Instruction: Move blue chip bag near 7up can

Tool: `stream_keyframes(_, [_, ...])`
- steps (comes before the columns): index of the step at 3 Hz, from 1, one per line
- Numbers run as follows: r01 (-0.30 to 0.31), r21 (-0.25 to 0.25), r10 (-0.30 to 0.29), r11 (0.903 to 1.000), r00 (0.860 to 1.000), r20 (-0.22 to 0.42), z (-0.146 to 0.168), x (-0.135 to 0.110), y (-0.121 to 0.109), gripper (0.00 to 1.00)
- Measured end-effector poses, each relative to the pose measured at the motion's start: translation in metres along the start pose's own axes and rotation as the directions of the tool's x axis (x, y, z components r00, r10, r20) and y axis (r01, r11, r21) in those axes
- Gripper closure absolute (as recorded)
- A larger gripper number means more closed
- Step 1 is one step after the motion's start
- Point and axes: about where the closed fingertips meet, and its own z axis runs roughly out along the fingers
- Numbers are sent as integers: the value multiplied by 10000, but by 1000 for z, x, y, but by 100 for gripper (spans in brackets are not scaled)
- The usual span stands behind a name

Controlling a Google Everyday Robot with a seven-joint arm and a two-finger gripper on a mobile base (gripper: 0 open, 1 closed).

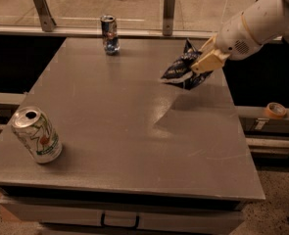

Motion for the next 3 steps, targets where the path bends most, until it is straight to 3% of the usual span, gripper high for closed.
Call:
stream_keyframes(1, [779,469,-823,9959,9914,1017,-46,-40,-11,100])
stream_keyframes(2, [896,681,-973,9936,9881,1193,-56,-50,-16,100])
stream_keyframes(3, [1258,190,-1273,9919,9824,1369,-43,-57,-2,100])
